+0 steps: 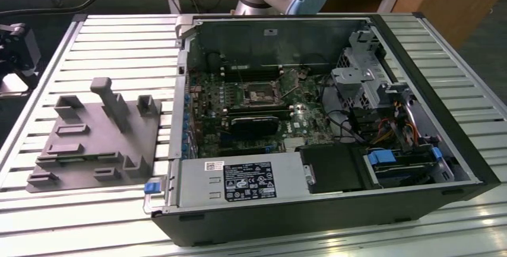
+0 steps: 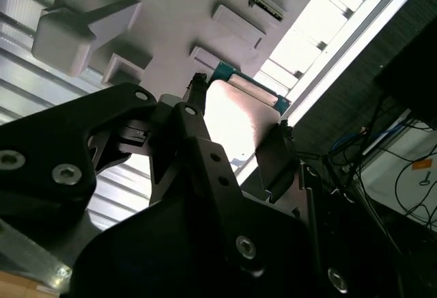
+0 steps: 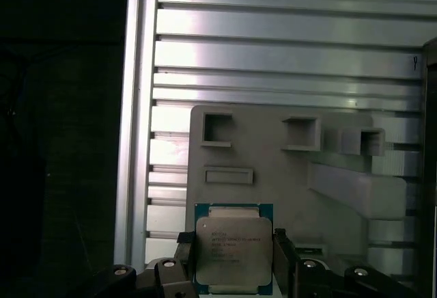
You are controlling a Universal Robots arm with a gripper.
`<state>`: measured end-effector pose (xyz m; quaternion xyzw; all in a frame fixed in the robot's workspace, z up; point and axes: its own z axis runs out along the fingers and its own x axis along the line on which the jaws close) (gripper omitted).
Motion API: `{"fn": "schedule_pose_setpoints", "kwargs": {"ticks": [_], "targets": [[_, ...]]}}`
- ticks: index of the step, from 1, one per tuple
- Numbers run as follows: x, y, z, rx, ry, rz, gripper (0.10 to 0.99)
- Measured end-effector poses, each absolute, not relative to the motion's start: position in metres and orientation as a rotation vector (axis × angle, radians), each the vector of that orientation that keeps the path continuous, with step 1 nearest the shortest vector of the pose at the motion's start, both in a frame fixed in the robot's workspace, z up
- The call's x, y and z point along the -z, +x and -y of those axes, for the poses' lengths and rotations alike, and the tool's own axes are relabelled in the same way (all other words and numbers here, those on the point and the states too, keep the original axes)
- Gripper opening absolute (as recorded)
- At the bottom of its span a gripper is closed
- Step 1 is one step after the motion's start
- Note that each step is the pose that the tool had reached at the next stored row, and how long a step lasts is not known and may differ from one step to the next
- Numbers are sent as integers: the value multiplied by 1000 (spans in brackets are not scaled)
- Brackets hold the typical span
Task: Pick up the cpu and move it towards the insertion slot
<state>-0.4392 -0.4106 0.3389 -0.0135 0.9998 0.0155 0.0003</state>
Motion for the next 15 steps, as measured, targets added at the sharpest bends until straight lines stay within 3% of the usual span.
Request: {"fn": "schedule_pose_setpoints", "kwargs": {"ticks": [15], "targets": [[-350,-439,411,-49,-42,-3140,541]]}}
